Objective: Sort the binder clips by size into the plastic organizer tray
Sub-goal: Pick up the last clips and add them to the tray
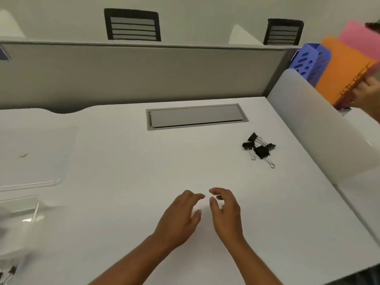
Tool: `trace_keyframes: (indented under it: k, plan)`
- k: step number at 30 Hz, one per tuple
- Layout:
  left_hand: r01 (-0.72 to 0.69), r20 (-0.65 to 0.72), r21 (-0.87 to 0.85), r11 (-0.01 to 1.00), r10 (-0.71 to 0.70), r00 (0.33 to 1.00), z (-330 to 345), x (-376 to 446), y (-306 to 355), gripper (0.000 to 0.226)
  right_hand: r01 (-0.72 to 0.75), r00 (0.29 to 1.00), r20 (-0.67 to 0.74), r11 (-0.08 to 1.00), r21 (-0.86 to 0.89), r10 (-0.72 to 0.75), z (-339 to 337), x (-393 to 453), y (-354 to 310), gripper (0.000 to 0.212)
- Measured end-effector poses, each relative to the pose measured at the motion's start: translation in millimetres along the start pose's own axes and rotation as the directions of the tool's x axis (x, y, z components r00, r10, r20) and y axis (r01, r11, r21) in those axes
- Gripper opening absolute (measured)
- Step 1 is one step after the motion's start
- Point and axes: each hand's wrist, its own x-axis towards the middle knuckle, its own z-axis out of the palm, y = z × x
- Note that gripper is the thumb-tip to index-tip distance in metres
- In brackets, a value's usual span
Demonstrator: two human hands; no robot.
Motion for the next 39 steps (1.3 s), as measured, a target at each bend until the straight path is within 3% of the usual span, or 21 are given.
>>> trace_keyframes:
  k: [4, 9, 13, 15, 18, 20, 21, 23, 26, 29, 35, 37, 39]
  plan:
    - [-0.029, 0.092, 0.092, 0.995, 0.021, 0.996, 36, 55, 26, 0.048, -0.011, 0.993, -0.116, 0.999, -0.038, 0.006, -49, 37, 47, 0.041]
    - [-0.101, 0.204, 0.199, 0.975, 0.060, 0.977, 70, 137, 52, 0.051, -0.001, 0.971, -0.231, 0.967, -0.253, -0.059, -94, 117, 91, 0.036]
    - [-0.163, 0.167, 0.318, 0.934, 0.114, 0.979, 74, 182, 62, 0.055, 0.009, 0.954, -0.260, 0.877, -0.480, -0.152, -101, 168, 98, 0.056]
    - [-0.189, 0.096, 0.343, 0.920, 0.165, 0.982, 72, 208, 63, 0.060, 0.006, 0.944, -0.281, 0.858, -0.513, -0.174, -94, 183, 93, 0.064]
    - [-0.253, 0.071, 0.423, 0.870, 0.246, 0.967, 76, 235, 57, 0.064, 0.004, 0.927, -0.295, 0.792, -0.611, -0.233, -90, 178, 88, 0.056]
    - [-0.225, 0.187, 0.394, 0.891, 0.161, 0.969, 136, 311, 49, 0.063, -0.052, 0.949, -0.264, 0.743, -0.668, -0.171, -99, 231, 151, 0.049]
    - [-0.217, 0.202, 0.431, 0.876, 0.141, 0.969, 136, 311, 49, 0.061, -0.039, 0.940, -0.274, 0.733, -0.679, -0.203, -99, 226, 152, 0.046]
    - [-0.219, 0.177, 0.481, 0.849, 0.151, 0.973, 138, 312, 51, 0.059, -0.043, 0.939, -0.287, 0.765, -0.642, -0.188, -101, 224, 148, 0.042]
    - [-0.211, 0.004, 0.369, 0.905, 0.225, 0.974, 134, 300, 48, 0.054, -0.016, 0.933, -0.299, 0.810, -0.586, -0.198, -97, 223, 138, 0.037]
    - [-0.181, -0.154, 0.290, 0.940, 0.233, 0.960, 130, 275, 36, 0.036, 0.031, 0.938, -0.282, 0.861, -0.508, -0.200, -99, 225, 136, 0.040]
    - [-0.093, -0.210, 0.187, 0.978, 0.133, 0.969, 116, 196, 18, 0.022, 0.179, 0.953, -0.198, 0.951, -0.252, -0.231, -102, 213, 119, 0.046]
    - [-0.040, -0.232, 0.109, 0.993, 0.064, 0.971, 104, 163, 18, 0.027, 0.151, 0.960, -0.217, 0.980, -0.128, -0.176, -104, 205, 111, 0.038]
    - [0.077, -0.258, -0.053, 0.996, -0.089, 0.962, 89, 130, 23, 0.032, 0.027, 0.970, -0.243, 0.999, 0.038, -0.017, -102, 192, 97, 0.025]
